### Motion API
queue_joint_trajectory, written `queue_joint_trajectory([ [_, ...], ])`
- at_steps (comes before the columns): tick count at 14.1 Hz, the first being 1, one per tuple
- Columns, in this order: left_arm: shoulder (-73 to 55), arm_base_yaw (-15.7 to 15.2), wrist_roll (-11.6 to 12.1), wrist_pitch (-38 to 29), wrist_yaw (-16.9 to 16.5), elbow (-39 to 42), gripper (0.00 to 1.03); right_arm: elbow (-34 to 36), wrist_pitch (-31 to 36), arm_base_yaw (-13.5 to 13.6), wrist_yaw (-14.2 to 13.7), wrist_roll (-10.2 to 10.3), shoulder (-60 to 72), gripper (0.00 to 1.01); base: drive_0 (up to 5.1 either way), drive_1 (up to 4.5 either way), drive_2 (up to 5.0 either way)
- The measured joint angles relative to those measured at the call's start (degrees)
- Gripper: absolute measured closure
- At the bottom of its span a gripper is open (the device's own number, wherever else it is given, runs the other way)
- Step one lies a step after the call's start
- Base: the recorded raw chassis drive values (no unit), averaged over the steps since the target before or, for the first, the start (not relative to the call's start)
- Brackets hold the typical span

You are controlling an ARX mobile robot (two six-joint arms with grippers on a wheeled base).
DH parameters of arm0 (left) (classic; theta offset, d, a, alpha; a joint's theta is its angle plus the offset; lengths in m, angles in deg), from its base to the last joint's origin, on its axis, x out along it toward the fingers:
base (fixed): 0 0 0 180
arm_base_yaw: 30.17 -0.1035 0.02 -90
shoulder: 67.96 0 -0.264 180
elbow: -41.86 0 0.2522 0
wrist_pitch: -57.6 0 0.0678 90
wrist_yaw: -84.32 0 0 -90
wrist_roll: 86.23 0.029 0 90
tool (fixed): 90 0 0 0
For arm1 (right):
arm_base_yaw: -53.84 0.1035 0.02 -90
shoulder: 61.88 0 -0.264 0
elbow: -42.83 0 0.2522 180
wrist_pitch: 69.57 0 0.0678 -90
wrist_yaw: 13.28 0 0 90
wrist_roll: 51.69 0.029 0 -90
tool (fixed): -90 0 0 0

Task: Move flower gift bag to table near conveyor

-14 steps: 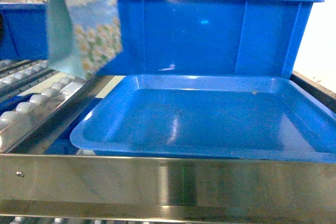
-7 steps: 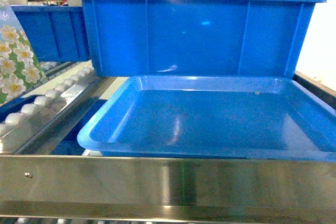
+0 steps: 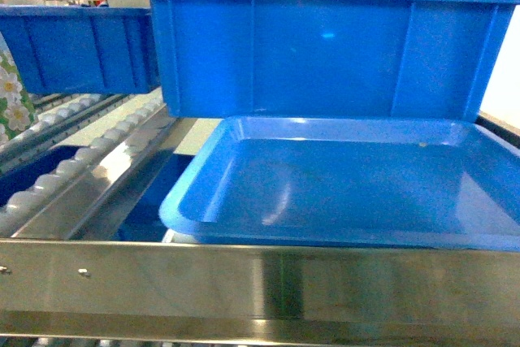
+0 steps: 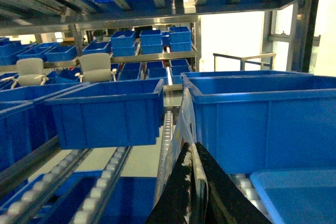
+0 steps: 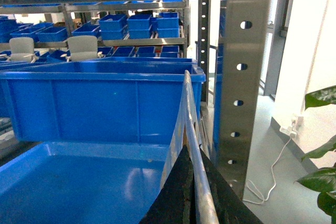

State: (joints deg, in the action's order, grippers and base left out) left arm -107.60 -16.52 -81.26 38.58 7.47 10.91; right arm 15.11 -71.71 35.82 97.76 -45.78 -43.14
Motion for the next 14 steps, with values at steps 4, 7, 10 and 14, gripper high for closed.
queue_joint_trajectory([
  [4, 0.0, -0.1, 0.0, 0.0, 0.0, 0.0, 1.01, 0.0, 0.0, 0.0, 0.0, 0.0, 0.0, 0.99, -4.9, 2.38, 2.4],
  [7, 0.0, -0.1, 0.0, 0.0, 0.0, 0.0, 1.01, 0.0, 0.0, 0.0, 0.0, 0.0, -0.1, 0.99, -4.8, 2.54, 2.5],
  [10, 0.0, -0.2, 0.0, 0.0, 0.2, 0.0, 1.01, 0.0, 0.0, 0.0, 0.0, 0.0, 0.0, 0.99, -4.9, 2.37, 2.4],
  [14, 0.1, -0.1, 0.0, -0.1, 0.2, 0.0, 1.01, 0.0, 0.1, 0.0, 0.0, 0.0, -0.1, 0.99, -4.9, 2.19, 2.6],
])
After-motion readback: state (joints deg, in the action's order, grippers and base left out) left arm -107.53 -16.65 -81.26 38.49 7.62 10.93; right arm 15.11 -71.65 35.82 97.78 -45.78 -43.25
